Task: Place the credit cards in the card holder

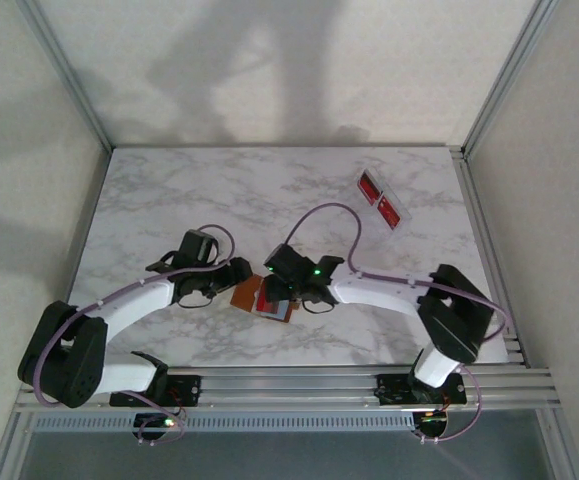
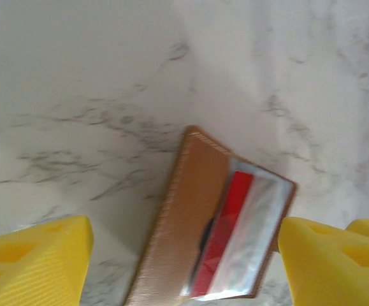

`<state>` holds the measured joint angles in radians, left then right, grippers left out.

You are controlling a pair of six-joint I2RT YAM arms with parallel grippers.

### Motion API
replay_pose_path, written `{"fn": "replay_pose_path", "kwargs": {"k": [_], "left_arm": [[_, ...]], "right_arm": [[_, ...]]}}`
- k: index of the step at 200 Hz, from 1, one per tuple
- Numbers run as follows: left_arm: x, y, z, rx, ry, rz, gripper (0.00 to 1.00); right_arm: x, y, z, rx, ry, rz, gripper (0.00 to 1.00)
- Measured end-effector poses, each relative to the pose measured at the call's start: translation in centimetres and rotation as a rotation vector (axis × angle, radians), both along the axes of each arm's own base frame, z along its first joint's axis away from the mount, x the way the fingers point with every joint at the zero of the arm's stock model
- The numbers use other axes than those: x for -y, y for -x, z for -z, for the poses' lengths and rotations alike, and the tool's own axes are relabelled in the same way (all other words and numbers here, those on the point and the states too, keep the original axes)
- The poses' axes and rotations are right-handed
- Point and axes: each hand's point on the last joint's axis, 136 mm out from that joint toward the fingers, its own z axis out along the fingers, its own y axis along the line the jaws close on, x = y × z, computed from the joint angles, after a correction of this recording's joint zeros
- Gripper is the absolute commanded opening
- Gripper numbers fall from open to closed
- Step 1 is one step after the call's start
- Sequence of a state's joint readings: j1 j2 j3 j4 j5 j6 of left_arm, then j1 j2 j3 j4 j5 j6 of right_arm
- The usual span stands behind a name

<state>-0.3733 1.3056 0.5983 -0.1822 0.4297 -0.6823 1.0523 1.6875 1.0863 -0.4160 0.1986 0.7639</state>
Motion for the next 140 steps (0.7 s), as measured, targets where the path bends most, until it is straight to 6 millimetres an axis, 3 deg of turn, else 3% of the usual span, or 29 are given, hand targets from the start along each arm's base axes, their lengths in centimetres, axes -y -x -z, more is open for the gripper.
{"fn": "replay_pose_path", "kwargs": {"k": [24,44,47,50,85,105,140], "left_arm": [[-0.7,0.3,0.8,-0.004,-0.034,-0.002,0.52],[-0.6,1.0,1.6,-0.024,-0.019,0.018,0.44],[-0.5,1.1,1.7,-0.026,-0.015,0.026,0.43],[-0.4,1.2,1.9,-0.033,-0.009,0.029,0.41],[0.4,2.7,3.5,-0.091,0.041,0.071,0.2],[0.8,3.1,3.5,-0.093,0.07,0.089,0.13],[1.3,3.5,2.8,-0.061,0.124,0.104,0.12]], "right_arm": [[-1.3,-0.5,1.3,-0.008,0.027,0.026,0.83],[-1.6,-0.8,1.8,-0.001,0.051,0.04,0.84],[-1.6,-0.9,1.8,0.001,0.055,0.04,0.95],[-1.7,-1.0,1.9,0.002,0.059,0.043,0.99],[-1.9,-1.3,2.5,0.026,0.1,0.038,0.99],[-1.8,-1.0,3.3,0.028,0.13,0.032,0.99],[-1.0,-1.2,4.3,0.052,0.206,0.037,0.99]]}}
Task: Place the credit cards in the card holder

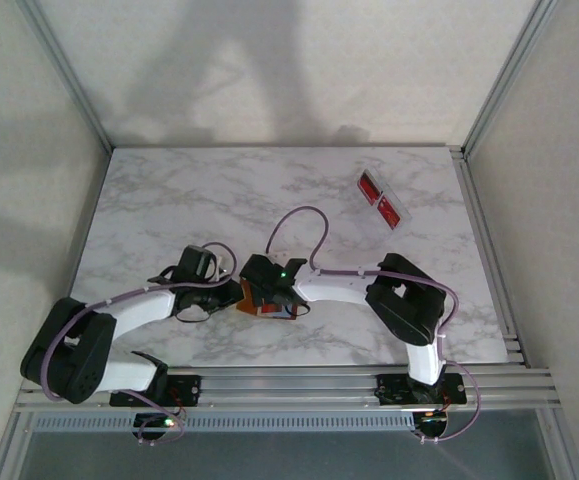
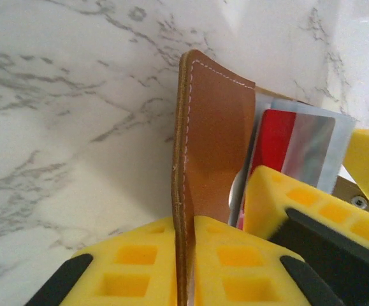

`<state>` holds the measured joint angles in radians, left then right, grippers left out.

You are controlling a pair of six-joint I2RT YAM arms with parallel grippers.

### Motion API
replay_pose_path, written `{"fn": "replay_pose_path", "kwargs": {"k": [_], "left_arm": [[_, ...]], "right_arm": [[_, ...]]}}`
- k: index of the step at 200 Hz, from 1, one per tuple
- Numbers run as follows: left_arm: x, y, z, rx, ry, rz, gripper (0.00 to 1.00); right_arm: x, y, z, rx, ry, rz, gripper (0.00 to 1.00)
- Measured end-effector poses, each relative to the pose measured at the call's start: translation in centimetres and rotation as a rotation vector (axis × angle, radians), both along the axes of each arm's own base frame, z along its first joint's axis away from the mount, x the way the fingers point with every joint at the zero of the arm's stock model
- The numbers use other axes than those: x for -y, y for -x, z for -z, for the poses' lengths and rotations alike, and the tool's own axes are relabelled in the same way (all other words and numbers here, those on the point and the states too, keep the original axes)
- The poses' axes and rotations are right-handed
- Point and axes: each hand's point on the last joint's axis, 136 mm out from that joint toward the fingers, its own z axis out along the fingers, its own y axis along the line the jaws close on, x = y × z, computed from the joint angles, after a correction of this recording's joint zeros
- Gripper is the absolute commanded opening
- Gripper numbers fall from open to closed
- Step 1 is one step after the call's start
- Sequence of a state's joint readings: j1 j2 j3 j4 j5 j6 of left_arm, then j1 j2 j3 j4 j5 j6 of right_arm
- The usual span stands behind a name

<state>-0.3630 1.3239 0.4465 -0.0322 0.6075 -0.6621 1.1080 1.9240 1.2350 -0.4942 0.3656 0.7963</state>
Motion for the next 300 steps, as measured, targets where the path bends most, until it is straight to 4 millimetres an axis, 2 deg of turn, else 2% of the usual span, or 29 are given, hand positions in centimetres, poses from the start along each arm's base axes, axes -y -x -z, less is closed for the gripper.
{"fn": "replay_pose_path", "kwargs": {"k": [42,101,128,177,220,260,300], "left_arm": [[0.3,0.7,0.4,-0.016,0.037,-0.007,0.0],[1.1,0.7,-0.4,-0.002,0.059,-0.017,0.0],[0.9,0.6,-0.8,0.016,0.057,-0.039,0.0],[0.4,0.7,-0.5,-0.002,0.044,-0.073,0.0],[0.3,0.8,-0.9,0.004,0.048,-0.097,0.0],[0.0,0.7,-1.0,0.01,0.044,-0.122,0.0],[-0.2,0.9,-1.0,0.008,0.049,-0.14,0.0]], "right_arm": [[0.6,0.0,0.1,0.027,0.052,0.001,0.99],[1.3,0.0,-0.1,0.046,0.078,0.012,0.99],[2.1,0.5,-0.5,0.052,0.073,0.022,0.99],[3.1,0.9,-0.6,0.068,0.083,0.031,0.99],[2.9,1.3,-1.0,0.064,0.067,0.02,0.99],[2.1,1.7,-2.7,0.06,-0.012,0.004,0.99],[1.1,2.1,-2.1,0.029,-0.045,-0.013,0.99]]}}
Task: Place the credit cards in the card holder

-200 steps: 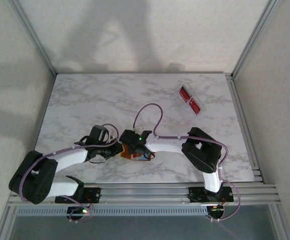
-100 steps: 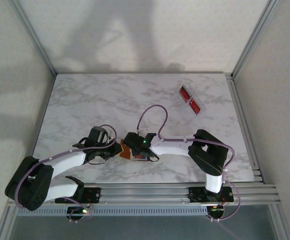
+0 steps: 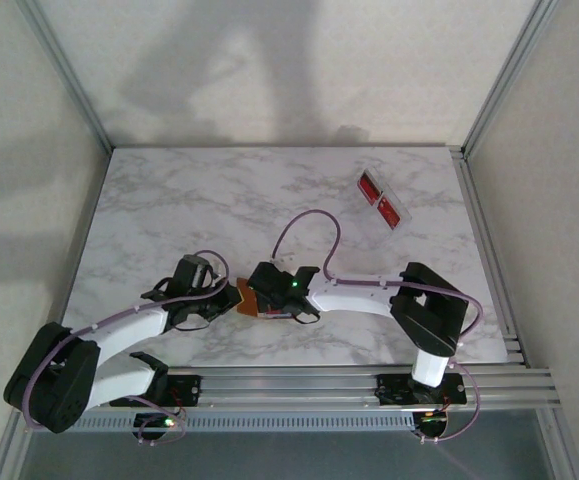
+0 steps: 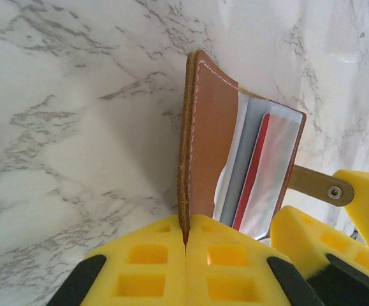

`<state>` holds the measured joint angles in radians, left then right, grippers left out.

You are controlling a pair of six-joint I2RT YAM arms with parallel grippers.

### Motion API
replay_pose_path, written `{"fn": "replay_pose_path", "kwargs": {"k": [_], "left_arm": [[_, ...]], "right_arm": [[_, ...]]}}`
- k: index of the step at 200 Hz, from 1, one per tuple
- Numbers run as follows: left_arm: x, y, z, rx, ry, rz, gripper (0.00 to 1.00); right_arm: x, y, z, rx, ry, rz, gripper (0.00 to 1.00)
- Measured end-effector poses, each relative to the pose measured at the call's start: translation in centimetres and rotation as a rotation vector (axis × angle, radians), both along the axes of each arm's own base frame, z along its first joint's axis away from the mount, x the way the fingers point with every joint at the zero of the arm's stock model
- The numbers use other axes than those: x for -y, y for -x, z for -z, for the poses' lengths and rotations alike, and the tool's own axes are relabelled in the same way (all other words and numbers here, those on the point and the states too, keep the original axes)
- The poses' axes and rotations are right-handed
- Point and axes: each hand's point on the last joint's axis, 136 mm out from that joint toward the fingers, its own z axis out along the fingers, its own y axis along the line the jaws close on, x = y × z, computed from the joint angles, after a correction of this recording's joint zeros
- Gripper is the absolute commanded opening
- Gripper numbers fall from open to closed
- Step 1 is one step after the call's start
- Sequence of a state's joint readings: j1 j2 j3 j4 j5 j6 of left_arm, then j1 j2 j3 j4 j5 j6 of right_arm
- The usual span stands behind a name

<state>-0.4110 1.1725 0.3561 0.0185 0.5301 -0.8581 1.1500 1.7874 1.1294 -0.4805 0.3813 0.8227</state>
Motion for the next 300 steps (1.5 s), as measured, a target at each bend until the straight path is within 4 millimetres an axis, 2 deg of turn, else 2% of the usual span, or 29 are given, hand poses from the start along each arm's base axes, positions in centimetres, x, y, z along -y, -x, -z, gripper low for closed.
{"fn": "replay_pose_path", "kwargs": {"k": [34,49,92,131,163,173,182,197,214,232,267,300], "left_arm": [[0.0,0.0,-0.1,0.0,0.007,-0.008,0.0],[0.0,0.1,-0.2,0.0,0.01,-0.011,0.0],[0.0,0.0,-1.1,0.027,0.029,-0.017,0.0],[0.0,0.2,-1.0,0.022,0.039,-0.029,0.0],[-0.1,0.5,-0.7,0.012,0.037,-0.031,0.0],[-0.1,0.5,-0.7,0.011,0.036,-0.032,0.0],[-0.2,0.4,-0.7,0.012,0.035,-0.033,0.0],[-0.2,0.5,-0.6,0.012,0.034,-0.033,0.0],[-0.2,0.5,-0.6,0.011,0.034,-0.033,0.0],[-0.1,0.5,-0.6,0.011,0.034,-0.032,0.0],[-0.2,0.6,-0.4,0.001,0.029,-0.031,0.0],[-0.2,0.6,-0.4,0.002,0.03,-0.032,0.0]], "right_arm": [[0.2,0.1,2.4,-0.025,0.052,0.004,0.99],[-0.2,-0.1,2.1,-0.017,0.042,0.009,0.99],[0.4,0.2,2.0,-0.022,0.03,0.032,0.99],[1.0,0.9,0.9,-0.042,0.02,0.025,0.99],[0.8,1.3,-2.1,-0.037,-0.057,0.014,0.99],[0.3,1.6,-3.2,-0.042,-0.102,-0.002,0.94],[-0.2,1.9,-4.1,-0.053,-0.148,-0.022,0.84],[-1.5,2.7,-4.6,-0.098,-0.232,-0.08,0.71],[-2.2,3.5,-3.8,-0.174,-0.305,-0.117,0.6],[-1.9,3.6,-2.2,-0.255,-0.326,-0.135,0.51],[-2.0,3.3,-0.1,-0.343,-0.352,-0.139,0.51],[-1.8,3.4,0.9,-0.371,-0.349,-0.136,0.55]]}}
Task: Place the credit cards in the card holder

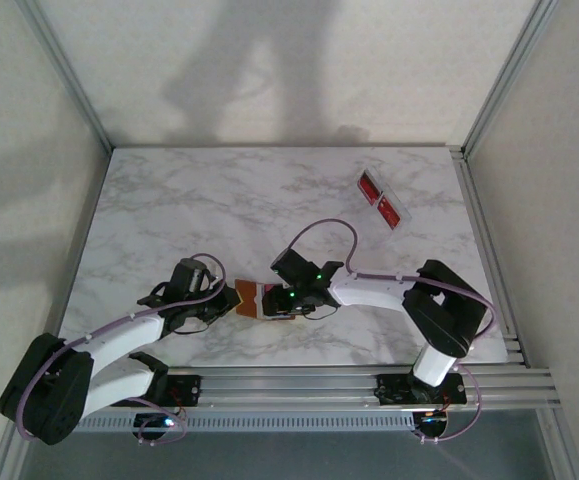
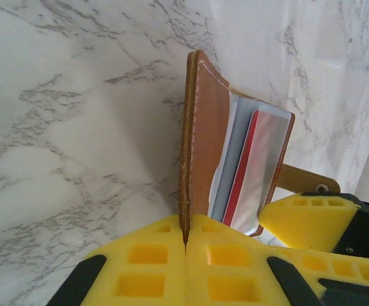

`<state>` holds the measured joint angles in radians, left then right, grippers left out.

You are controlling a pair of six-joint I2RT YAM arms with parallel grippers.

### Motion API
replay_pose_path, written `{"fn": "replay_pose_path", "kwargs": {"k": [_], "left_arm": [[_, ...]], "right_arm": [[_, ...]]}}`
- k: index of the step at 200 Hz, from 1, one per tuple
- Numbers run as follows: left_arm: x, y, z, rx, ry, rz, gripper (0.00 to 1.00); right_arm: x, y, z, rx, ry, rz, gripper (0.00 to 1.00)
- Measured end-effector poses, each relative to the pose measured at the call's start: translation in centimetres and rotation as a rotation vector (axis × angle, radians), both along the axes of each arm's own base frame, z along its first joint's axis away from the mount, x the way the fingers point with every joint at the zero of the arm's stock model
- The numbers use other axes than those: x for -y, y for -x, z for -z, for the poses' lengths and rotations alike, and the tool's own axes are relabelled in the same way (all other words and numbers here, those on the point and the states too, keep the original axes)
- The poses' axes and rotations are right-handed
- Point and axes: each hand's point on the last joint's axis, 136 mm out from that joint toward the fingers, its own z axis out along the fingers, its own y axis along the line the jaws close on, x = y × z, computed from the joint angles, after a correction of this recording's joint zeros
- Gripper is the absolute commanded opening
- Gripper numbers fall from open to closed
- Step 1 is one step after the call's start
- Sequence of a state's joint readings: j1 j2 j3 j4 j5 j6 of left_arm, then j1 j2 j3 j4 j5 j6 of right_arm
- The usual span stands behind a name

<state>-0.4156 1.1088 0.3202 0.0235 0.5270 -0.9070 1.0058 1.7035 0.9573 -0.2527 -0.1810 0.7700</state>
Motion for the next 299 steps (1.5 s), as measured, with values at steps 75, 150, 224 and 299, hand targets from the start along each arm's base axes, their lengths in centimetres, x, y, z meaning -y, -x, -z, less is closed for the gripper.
{"fn": "replay_pose_path", "kwargs": {"k": [75,150,224,299], "left_arm": [[0.0,0.1,0.1,-0.003,-0.002,0.0,0.0],[0.0,0.1,0.1,-0.003,-0.002,0.0,0.0],[-0.1,0.1,0.4,-0.012,-0.008,-0.002,0.0],[-0.1,0.2,0.5,-0.017,-0.01,0.0,0.0]], "right_arm": [[0.1,0.1,-0.1,-0.002,-0.003,-0.002,0.6],[1.3,-0.3,0.0,0.004,-0.005,0.012,0.6],[1.3,0.0,0.9,-0.016,-0.01,0.006,0.45],[2.4,0.0,1.0,-0.007,0.042,0.01,0.47]]}}
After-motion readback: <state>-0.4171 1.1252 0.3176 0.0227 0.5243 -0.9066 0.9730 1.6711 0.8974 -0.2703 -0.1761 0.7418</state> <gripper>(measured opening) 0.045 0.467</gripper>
